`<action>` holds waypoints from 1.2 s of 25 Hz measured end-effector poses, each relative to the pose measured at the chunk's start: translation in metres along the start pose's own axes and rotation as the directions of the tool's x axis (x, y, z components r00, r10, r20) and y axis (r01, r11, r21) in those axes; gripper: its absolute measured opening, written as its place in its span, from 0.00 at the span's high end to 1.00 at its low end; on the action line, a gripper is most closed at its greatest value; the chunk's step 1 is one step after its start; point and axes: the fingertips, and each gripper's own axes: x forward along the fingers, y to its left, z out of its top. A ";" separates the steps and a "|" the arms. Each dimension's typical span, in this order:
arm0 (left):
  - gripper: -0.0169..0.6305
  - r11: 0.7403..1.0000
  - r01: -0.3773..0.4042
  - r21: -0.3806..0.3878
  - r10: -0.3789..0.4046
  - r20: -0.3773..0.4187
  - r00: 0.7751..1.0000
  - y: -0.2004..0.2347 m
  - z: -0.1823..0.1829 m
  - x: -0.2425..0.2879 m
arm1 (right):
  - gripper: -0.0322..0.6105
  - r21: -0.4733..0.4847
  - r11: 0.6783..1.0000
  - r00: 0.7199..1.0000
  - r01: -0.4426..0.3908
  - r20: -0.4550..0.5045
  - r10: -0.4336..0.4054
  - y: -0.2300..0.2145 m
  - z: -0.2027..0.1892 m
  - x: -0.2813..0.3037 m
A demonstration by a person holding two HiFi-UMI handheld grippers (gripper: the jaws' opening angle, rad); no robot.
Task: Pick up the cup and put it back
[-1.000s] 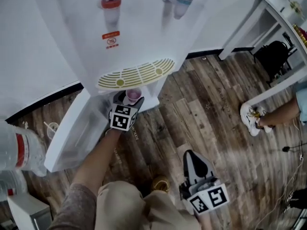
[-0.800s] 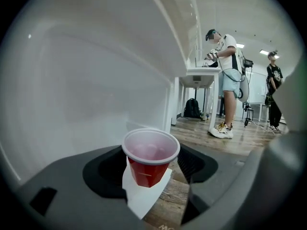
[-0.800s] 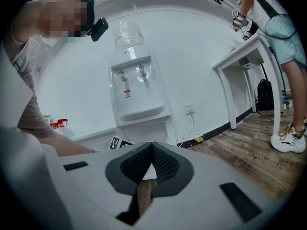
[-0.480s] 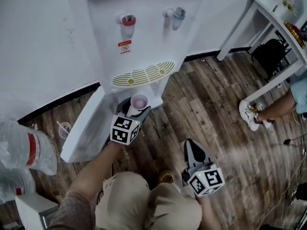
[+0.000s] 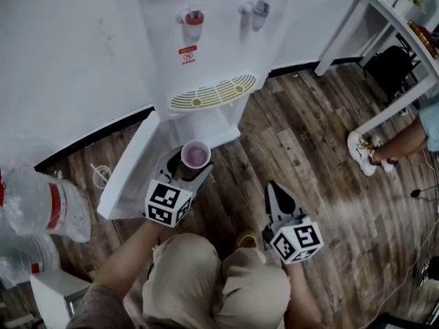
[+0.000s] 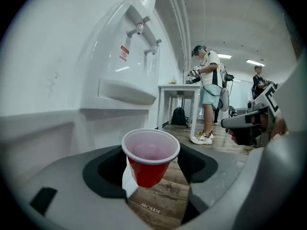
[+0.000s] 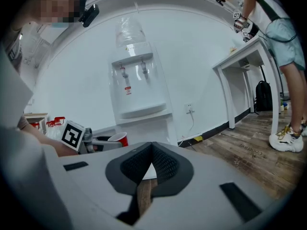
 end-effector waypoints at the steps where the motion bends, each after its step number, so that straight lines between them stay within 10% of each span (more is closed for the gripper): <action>1: 0.46 1.000 -0.001 0.002 0.001 0.002 1.000 -0.002 -0.001 -0.007 | 0.95 -0.001 1.000 1.000 -0.002 0.001 0.002 0.001 -0.001 0.000; 30: 0.46 0.999 -0.045 0.023 0.045 0.025 0.999 -0.006 -0.023 -0.059 | 0.95 0.018 1.000 1.000 -0.005 0.000 0.005 0.003 -0.005 -0.001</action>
